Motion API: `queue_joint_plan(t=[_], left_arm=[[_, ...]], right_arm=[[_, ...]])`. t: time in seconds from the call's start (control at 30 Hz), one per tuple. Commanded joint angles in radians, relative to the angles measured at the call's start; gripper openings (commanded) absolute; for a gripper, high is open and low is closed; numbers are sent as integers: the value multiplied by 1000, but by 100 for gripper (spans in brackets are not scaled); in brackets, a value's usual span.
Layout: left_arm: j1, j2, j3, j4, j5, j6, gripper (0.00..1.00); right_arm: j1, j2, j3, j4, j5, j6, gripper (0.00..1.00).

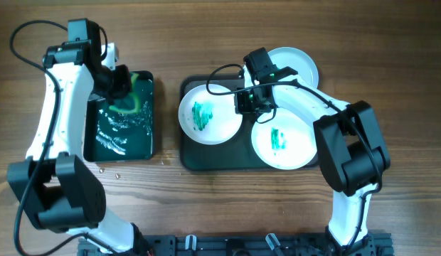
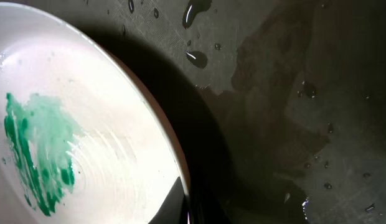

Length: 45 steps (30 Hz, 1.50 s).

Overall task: Clean dirty plates on tray and stack at the side
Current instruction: 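Grasp the green sponge with the left gripper and the plate rim with the right, then scrub the held plate with the sponge in the left gripper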

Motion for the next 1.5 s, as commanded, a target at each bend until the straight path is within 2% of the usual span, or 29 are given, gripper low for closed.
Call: queue_joint_plan(t=[0.0,0.27,0.43,0.73,0.93,1.27,1.47], left_arm=[[-87,-2,10,-1,157,-147,4],[-314,64,-5,94,108,-363,4],[-396,140,-5,127,91,-383,4],[-413,216,-5,135,-10,-399,4],[-413,274,-5,145,26,-349,4],[-487,281,-26,120,31,-353,4],[-546,312,-131,175,8,-494,4]], right_arm=[[5,61,-5,-47,-19,25,4],[3,61,-50,-51,-23,128,4],[-8,60,-58,-50,-70,108,4],[-23,60,-59,-88,-159,-51,4],[-47,60,-59,-118,-200,-133,4],[-70,59,-58,-107,-129,-72,4],[-82,59,-59,-105,-107,-64,4]])
